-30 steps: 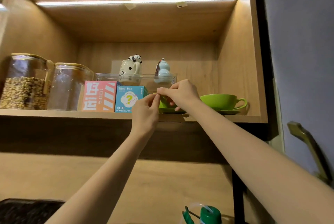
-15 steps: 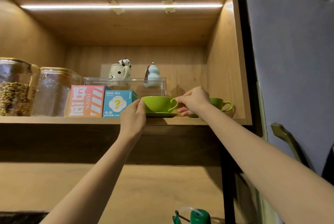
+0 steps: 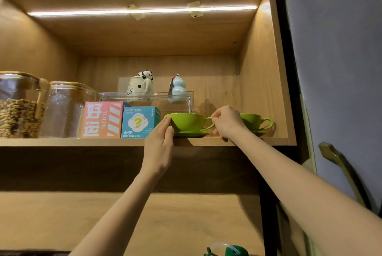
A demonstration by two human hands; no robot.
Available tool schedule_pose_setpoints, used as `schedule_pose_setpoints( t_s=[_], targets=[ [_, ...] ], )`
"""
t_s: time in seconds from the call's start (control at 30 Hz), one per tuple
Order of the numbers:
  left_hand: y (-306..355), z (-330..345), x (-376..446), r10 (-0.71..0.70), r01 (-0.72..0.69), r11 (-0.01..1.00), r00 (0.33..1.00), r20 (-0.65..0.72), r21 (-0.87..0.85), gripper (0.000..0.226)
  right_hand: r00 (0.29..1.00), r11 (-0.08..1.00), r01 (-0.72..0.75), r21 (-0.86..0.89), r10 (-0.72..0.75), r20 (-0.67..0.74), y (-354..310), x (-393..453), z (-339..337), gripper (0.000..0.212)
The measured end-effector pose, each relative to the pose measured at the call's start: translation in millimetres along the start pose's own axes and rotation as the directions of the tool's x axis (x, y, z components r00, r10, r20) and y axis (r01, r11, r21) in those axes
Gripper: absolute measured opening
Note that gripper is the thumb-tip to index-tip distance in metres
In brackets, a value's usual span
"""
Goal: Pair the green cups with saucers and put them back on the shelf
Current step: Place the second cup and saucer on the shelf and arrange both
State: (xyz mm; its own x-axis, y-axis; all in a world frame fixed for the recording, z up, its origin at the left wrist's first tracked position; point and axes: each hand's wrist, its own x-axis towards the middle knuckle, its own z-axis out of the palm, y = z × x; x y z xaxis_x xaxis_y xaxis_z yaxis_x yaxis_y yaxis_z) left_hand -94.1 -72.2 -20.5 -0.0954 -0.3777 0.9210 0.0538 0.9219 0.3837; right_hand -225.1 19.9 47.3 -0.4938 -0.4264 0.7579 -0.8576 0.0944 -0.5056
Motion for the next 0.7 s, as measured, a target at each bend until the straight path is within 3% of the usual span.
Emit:
schedule_pose_setpoints(
  t_s=[0.4,0.7],
  targets=[
    [-8.2,10.3,-4.2,0.021,-0.028,0.996,0.996,-0.086,-0.090,0.042,0.999,0.999,-0.005,0.039,0.006,-0.037,4.1,-0.3,7.7,0.026],
    [-5.6,8.3,-2.9,-0.011,0.000,0.995,0.994,-0.109,-0.097,0.041,1.000,0.999,0.002,-0.048,-0.002,0.001,-2.5,-7.5,2.2,0.025]
  ],
)
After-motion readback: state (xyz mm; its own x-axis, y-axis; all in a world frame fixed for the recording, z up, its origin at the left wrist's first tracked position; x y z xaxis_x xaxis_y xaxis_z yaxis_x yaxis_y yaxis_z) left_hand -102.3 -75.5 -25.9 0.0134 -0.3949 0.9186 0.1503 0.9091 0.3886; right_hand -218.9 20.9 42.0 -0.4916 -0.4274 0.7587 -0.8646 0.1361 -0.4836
